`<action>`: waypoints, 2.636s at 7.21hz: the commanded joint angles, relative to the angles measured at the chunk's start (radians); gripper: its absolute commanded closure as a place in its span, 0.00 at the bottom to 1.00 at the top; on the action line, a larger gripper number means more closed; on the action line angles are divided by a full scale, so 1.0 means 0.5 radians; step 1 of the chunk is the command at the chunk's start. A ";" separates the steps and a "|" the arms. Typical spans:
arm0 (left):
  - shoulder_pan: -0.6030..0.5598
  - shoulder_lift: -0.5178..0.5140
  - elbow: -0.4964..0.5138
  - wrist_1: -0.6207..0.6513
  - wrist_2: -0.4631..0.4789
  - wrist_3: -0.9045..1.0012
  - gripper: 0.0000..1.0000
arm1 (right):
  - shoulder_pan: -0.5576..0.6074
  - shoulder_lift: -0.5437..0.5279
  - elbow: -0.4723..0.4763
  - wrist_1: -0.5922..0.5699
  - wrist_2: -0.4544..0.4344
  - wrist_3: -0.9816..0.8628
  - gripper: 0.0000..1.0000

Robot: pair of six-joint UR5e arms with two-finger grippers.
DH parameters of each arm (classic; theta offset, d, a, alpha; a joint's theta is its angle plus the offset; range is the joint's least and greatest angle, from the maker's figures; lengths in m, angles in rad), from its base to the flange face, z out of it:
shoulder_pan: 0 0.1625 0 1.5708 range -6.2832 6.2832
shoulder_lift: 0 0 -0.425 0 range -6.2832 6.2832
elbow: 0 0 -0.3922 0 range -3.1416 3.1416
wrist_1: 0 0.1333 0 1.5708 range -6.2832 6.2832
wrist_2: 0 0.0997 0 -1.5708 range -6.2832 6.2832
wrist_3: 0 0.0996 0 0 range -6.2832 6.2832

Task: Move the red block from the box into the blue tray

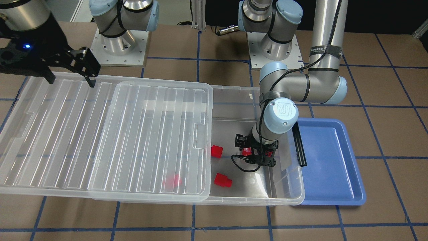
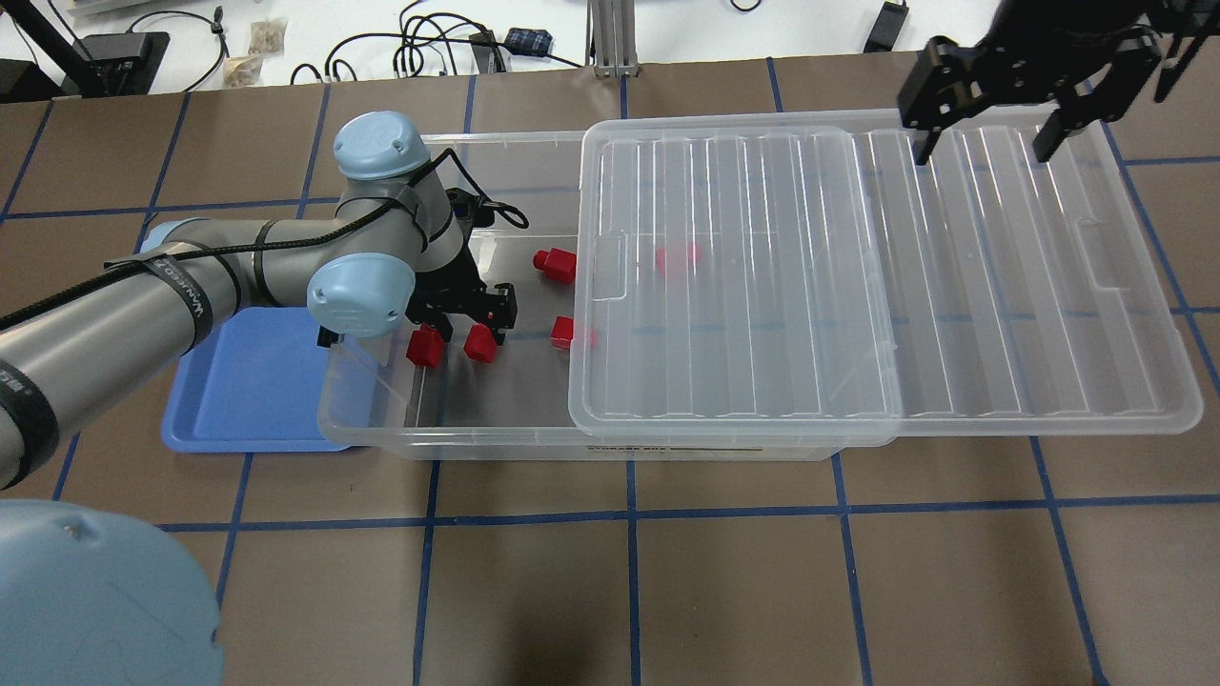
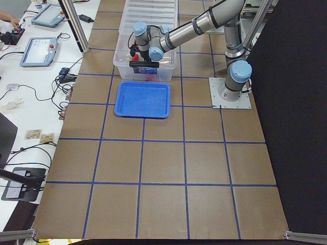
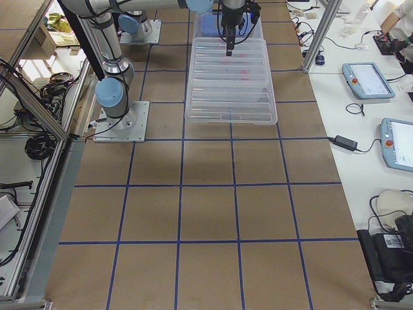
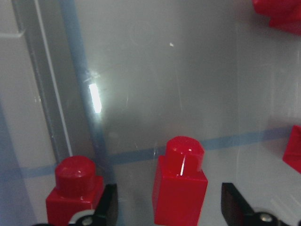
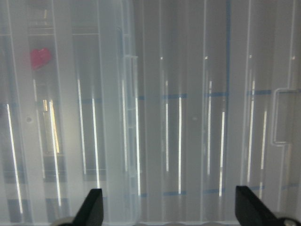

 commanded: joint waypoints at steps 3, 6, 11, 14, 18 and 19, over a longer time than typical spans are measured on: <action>0.000 -0.022 0.003 0.006 0.001 -0.016 1.00 | 0.117 0.024 0.010 -0.050 -0.010 0.118 0.00; -0.003 0.082 0.076 -0.027 0.001 -0.040 1.00 | 0.117 0.027 0.013 -0.062 -0.010 0.112 0.00; 0.091 0.346 0.689 -0.943 -0.039 -0.240 1.00 | 0.117 0.043 0.013 -0.117 0.002 0.112 0.00; 0.532 0.420 0.742 -1.031 -0.017 -0.039 1.00 | 0.117 0.058 0.010 -0.142 -0.016 0.118 0.00; 0.954 0.298 0.473 -0.796 -0.011 0.640 1.00 | 0.117 0.058 0.010 -0.136 -0.007 0.133 0.00; 0.957 0.243 0.378 -0.676 -0.011 0.638 1.00 | 0.117 0.058 0.010 -0.133 -0.019 0.133 0.00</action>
